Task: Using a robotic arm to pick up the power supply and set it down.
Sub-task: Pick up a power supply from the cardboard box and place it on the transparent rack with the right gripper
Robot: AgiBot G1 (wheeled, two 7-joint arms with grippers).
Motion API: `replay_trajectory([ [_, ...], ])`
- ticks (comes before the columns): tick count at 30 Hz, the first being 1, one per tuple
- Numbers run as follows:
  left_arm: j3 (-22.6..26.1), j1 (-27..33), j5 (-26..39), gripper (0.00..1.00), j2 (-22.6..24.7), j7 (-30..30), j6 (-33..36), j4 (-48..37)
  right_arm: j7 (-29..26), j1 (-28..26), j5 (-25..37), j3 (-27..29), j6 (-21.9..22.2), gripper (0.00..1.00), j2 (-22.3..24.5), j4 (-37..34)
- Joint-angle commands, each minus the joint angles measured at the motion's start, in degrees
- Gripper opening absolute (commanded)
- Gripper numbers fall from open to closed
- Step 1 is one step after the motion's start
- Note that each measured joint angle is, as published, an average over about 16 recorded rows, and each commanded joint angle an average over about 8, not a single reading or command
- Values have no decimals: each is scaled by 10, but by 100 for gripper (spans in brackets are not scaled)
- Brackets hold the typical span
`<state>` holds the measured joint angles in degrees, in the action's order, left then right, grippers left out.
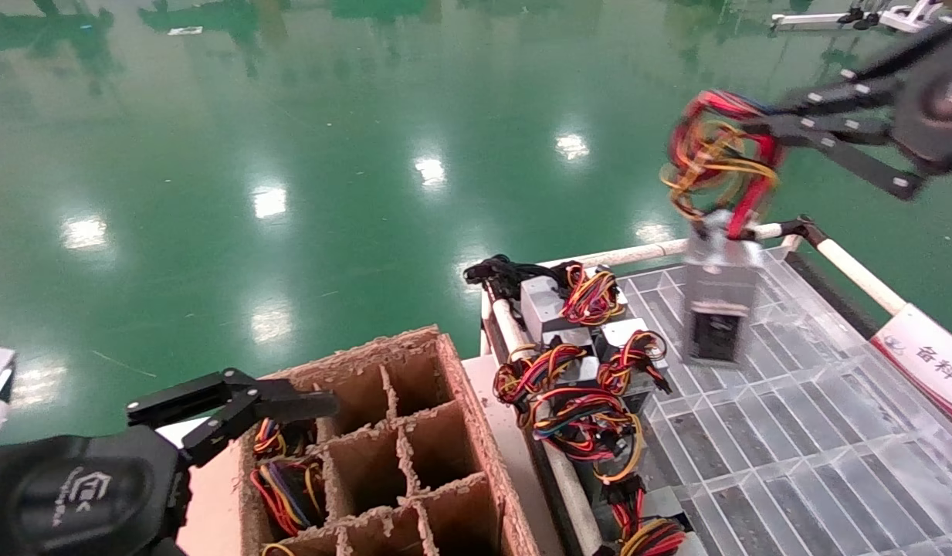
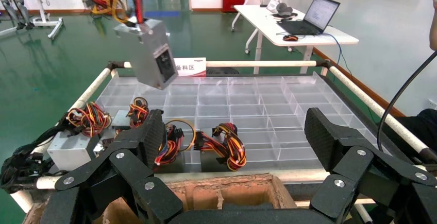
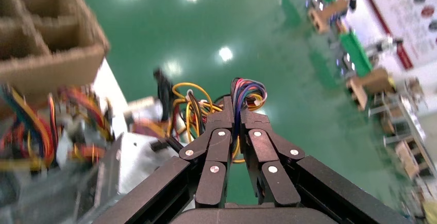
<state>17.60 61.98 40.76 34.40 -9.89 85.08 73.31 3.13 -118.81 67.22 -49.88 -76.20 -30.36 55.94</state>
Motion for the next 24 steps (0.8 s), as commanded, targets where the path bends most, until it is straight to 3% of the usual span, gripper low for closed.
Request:
replay_trajectory([
  [1, 0, 0, 0, 100, 0, 0, 0, 0, -9, -5, 13, -4, -1, 0, 10, 10],
  [11, 0, 0, 0, 100, 0, 0, 0, 0, -16, 6, 47, -31, -30, 0, 8, -11],
  [24, 1, 0, 0, 100, 0, 0, 0, 0, 26, 37, 52, -61, -74, 0, -54, -99],
])
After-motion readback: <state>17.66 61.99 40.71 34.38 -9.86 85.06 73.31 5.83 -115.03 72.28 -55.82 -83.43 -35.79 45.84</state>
